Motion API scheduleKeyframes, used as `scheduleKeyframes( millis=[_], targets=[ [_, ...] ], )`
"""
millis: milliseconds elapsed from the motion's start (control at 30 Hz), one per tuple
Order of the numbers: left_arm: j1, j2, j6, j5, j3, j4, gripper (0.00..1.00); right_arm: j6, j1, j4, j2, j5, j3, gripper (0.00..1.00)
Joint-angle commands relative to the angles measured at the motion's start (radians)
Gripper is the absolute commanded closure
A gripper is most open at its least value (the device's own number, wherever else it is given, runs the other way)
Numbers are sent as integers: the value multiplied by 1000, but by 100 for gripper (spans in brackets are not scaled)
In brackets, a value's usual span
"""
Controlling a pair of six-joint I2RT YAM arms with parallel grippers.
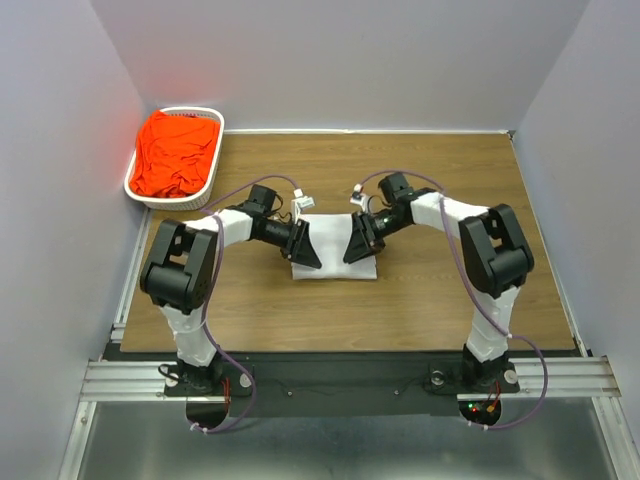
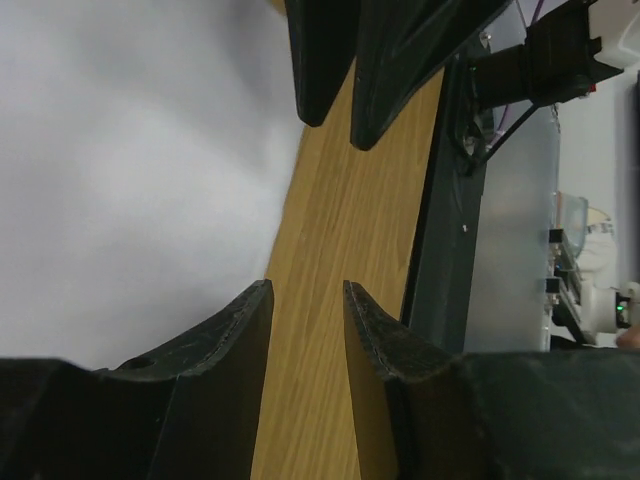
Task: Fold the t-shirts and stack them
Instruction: Fold the tshirt, then neatly place the folded tshirt to the corner
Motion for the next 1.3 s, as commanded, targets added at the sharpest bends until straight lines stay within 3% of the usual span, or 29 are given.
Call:
scheduleKeyframes(
  millis=[0, 233, 367, 533, 600, 700, 867, 967, 1267],
  targets=[
    [21, 106, 41, 28, -19, -77, 55, -1, 11, 15, 117, -43, -28, 63],
    [100, 218, 125, -27, 37, -169, 51, -10, -73, 25, 165, 147, -67, 65],
    [104, 125, 237, -10, 116, -266, 47, -10, -137, 21, 121, 253, -103, 66],
    [107, -33, 340, -43, 199, -385, 45, -47, -160, 7, -14, 253, -120, 65],
    [114, -97, 288, -81, 189, -350, 45, -51, -162, 1, -72, 259, -99, 60],
    [122, -260, 153, -217, 115, -130, 42, -53, -148, -7, -189, 322, -41, 48],
    [122, -453, 24, -476, 50, 12, 34, -96, -10, -4, -268, 676, 25, 42],
    [122, -475, -1, -512, 67, 7, 34, -117, 112, 1, -236, 875, 51, 43],
    [122, -501, -1, -556, 86, -27, 34, -140, 306, 88, -51, 1133, 78, 41]
  ],
)
